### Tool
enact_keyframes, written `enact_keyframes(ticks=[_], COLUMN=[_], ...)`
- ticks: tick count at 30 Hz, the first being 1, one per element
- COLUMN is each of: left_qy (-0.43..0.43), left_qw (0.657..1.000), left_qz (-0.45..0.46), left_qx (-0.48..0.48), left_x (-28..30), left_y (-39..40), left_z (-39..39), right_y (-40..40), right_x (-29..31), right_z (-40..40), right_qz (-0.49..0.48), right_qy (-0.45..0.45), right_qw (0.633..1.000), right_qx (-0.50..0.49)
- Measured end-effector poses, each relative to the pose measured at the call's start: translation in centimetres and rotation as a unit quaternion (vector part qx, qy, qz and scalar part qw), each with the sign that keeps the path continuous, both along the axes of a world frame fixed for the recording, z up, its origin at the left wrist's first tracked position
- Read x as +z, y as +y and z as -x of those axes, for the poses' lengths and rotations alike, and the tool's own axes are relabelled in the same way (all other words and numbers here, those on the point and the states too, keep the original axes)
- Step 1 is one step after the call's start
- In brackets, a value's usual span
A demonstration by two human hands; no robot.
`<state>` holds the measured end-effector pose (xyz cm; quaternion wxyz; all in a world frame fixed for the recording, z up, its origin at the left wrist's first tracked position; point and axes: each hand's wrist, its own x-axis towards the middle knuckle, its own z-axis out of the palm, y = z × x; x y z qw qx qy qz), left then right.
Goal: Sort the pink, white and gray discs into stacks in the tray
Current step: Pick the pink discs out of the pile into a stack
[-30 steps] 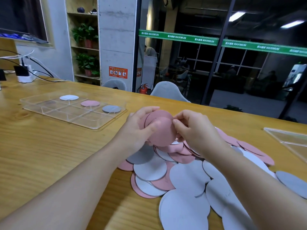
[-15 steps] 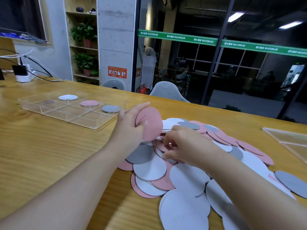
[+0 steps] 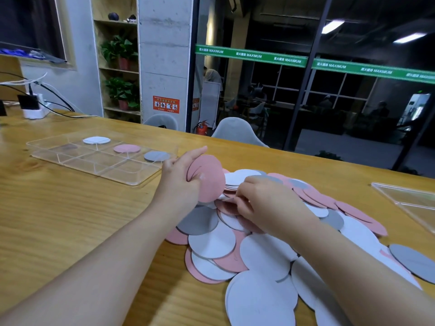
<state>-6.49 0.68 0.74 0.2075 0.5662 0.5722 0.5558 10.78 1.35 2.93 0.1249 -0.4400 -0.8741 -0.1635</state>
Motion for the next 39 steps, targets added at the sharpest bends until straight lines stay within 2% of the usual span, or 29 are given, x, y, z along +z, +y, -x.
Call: enact_keyframes(ticks=[3, 8, 10, 13, 18, 20, 22, 24, 31, 35, 37, 39], left_qy=[-0.025, -0.023, -0.018, -0.001, 0.036, 0.027, 0.003, -0.007, 0.001, 0.006, 0.004, 0.002], left_qw=[0.999, 0.998, 0.996, 0.993, 0.991, 0.995, 0.998, 0.999, 0.999, 1.0, 1.0, 1.0], left_qz=[0.014, 0.03, 0.031, 0.034, 0.024, 0.002, -0.018, -0.029, -0.028, -0.015, -0.016, -0.022], left_qx=[-0.019, -0.054, -0.081, -0.116, -0.123, -0.092, -0.052, -0.025, -0.022, -0.006, -0.005, -0.013], left_x=[0.3, 0.2, 0.0, -0.2, -0.3, -0.2, -0.1, 0.0, -0.1, -0.3, -0.3, -0.2], left_y=[0.0, -0.1, -0.2, -0.4, -0.6, -0.5, -0.3, -0.2, -0.1, 0.0, 0.1, 0.1], left_z=[-0.1, -0.4, -0.6, -1.0, -1.2, -1.1, -0.8, -0.5, -0.6, -0.3, -0.3, -0.3], right_y=[0.2, 1.0, 1.2, 1.1, 1.1, 1.0, 0.9, 1.1, 1.0, 1.2, 1.6, 1.5], right_x=[0.6, 0.0, -0.3, -0.6, -0.7, 0.0, 0.5, 0.6, 0.0, -0.5, -0.5, -0.1], right_z=[-0.7, -0.3, -0.2, 0.0, 0.0, -0.4, -0.9, -1.0, -0.9, -0.7, -1.0, -0.9], right_qz=[0.043, 0.066, 0.101, 0.149, 0.175, 0.18, 0.175, 0.153, 0.063, -0.03, -0.06, -0.045], right_qy=[0.152, 0.325, 0.373, 0.4, 0.371, 0.286, 0.154, 0.068, -0.034, -0.02, 0.029, 0.09], right_qw=[0.987, 0.943, 0.922, 0.904, 0.912, 0.941, 0.973, 0.986, 0.997, 0.994, 0.991, 0.989], right_qx=[0.03, 0.025, 0.013, 0.002, 0.006, 0.007, 0.001, 0.007, 0.034, 0.099, 0.119, 0.111])
